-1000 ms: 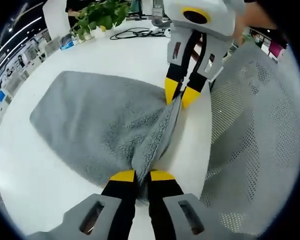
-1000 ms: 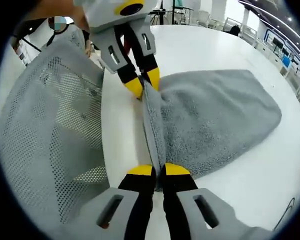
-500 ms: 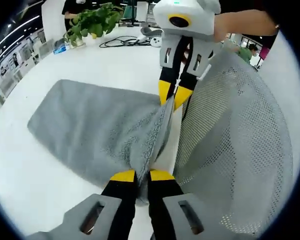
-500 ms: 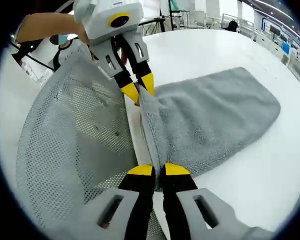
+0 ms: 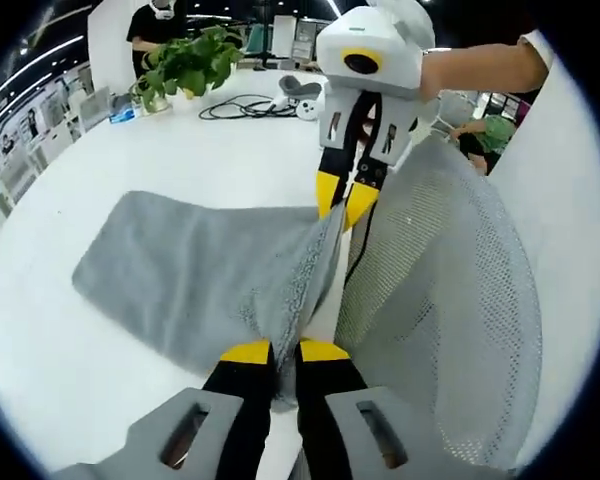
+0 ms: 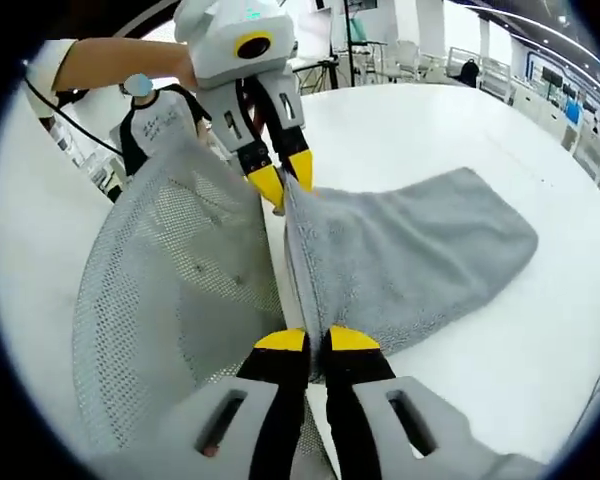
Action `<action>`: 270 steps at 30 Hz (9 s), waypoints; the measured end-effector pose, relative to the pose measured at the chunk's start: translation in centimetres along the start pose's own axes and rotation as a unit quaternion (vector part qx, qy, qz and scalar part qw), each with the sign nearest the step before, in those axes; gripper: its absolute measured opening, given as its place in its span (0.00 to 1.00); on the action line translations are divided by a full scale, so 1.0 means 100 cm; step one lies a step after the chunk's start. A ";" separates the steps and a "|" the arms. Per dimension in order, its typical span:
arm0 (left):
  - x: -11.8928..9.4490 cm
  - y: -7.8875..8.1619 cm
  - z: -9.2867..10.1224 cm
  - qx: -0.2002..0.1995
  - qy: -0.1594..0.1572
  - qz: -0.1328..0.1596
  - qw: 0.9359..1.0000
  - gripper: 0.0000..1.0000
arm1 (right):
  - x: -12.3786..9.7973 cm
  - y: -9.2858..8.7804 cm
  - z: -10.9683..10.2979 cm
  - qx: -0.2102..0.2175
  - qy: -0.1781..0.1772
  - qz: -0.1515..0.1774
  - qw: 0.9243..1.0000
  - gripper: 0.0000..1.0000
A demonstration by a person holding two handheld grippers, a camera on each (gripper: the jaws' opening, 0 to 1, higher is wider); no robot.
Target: Fold the towel on the table until its edges align and the towel forms a compact rectangular stack.
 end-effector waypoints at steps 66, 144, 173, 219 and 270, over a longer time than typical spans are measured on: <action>-0.009 0.071 -0.179 -0.040 0.076 0.016 0.996 0.09 | -0.033 0.075 0.173 0.140 -0.169 0.090 0.971 0.05; 0.036 0.020 -0.208 -0.321 -0.026 0.034 0.946 0.06 | 0.013 0.048 0.193 0.405 -0.064 0.105 0.906 0.05; 0.056 0.004 -0.179 -0.339 -0.023 -0.020 0.940 0.07 | 0.030 0.028 0.183 0.387 -0.079 0.028 0.918 0.06; 0.064 -0.004 -0.194 -0.354 0.068 0.007 0.933 0.36 | 0.051 0.008 0.198 0.394 -0.119 0.070 0.908 0.26; 0.071 0.025 -0.285 -0.313 0.109 0.012 0.944 0.24 | 0.069 0.063 0.308 0.346 -0.182 0.070 0.918 0.21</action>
Point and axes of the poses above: the point that each gripper's makers call its tool centre point, and the gripper's own axes: x roughly forward along the fingers, z roughly to its right, y roughly out of its top, the point moved 4 cm from there along -x, roughly backward along the fingers, and after that the axes turned 10 degrees about -z, right-handed, at the moved point
